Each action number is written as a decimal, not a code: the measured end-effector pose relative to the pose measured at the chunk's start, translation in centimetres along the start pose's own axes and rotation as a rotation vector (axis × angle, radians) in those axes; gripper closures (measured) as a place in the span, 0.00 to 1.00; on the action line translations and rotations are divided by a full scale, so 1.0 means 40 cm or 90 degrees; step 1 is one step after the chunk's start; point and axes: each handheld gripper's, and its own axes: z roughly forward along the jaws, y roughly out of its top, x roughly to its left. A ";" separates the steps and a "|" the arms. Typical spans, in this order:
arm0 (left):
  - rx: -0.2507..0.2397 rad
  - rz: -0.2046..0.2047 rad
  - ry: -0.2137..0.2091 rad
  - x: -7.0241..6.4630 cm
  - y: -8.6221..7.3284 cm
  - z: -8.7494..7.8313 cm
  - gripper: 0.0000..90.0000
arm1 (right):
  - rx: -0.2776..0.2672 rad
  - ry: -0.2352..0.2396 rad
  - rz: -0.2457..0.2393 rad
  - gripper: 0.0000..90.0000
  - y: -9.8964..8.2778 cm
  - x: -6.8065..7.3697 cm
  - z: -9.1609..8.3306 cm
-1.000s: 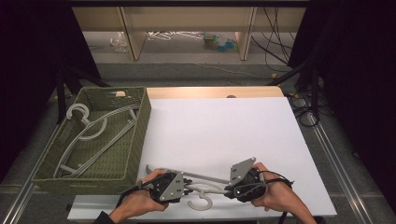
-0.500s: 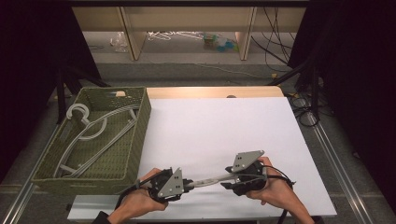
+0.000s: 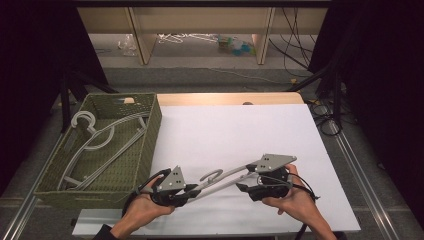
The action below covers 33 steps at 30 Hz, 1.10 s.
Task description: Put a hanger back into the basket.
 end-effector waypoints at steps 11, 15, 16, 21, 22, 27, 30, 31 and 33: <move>-0.014 -0.080 0.004 0.020 0.003 -0.029 0.88 | -0.014 -0.004 0.024 0.35 -0.011 0.004 -0.004; -0.021 -0.101 0.005 0.028 0.001 -0.042 0.88 | -0.019 -0.001 0.027 0.35 -0.016 0.004 -0.004; -0.021 -0.102 0.002 0.031 0.001 -0.046 0.88 | -0.018 -0.001 0.028 0.35 -0.019 0.004 -0.004; -0.031 -0.122 0.004 0.038 0.002 -0.059 0.88 | -0.013 0.000 0.033 0.35 -0.029 0.006 -0.005; -0.039 -0.128 0.009 0.039 0.002 -0.063 0.88 | -0.017 -0.003 0.029 0.35 -0.031 0.005 -0.005; -0.048 -0.142 0.006 0.044 0.008 -0.082 0.88 | -0.015 0.001 0.035 0.35 -0.040 0.015 -0.007; -0.061 -0.153 0.007 0.045 0.010 -0.090 0.88 | -0.014 0.007 0.036 0.34 -0.046 0.020 -0.007; -0.063 -0.157 0.008 0.044 0.011 -0.092 0.88 | -0.012 0.010 0.038 0.34 -0.048 0.021 -0.007; -0.068 -0.161 0.014 0.045 0.013 -0.099 0.88 | -0.014 0.005 0.039 0.32 -0.051 0.023 -0.007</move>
